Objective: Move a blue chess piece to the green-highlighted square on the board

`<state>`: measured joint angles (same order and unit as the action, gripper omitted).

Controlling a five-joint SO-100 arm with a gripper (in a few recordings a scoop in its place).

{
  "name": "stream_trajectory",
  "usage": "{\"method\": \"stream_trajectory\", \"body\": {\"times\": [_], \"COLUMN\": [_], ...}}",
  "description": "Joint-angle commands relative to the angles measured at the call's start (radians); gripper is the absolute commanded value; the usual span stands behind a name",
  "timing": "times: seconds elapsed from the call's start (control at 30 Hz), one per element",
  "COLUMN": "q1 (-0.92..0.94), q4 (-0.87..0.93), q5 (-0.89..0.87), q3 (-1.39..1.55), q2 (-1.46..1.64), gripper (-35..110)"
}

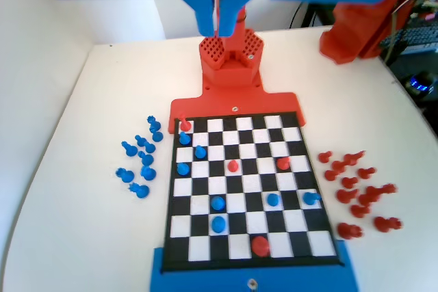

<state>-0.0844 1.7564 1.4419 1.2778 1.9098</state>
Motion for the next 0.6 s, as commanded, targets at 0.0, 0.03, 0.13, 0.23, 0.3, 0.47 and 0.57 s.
{"method": "stream_trajectory", "body": {"times": [0.0,0.03,0.13,0.23,0.3,0.47,0.57], "q1": [0.014,0.014,0.014,0.017,0.025,0.051,0.064], "q4": [0.046,0.051,0.086,0.092,0.092,0.074,0.035], "q5": [0.060,0.064,0.087,0.106,0.124,0.187,0.213], "q3": [0.060,0.083,0.138,0.201,0.259,0.440,0.554], "q2": [0.213,0.252,0.360,0.477,0.557,0.735,0.827], "gripper": [2,2,1,1,1,1,1]}}
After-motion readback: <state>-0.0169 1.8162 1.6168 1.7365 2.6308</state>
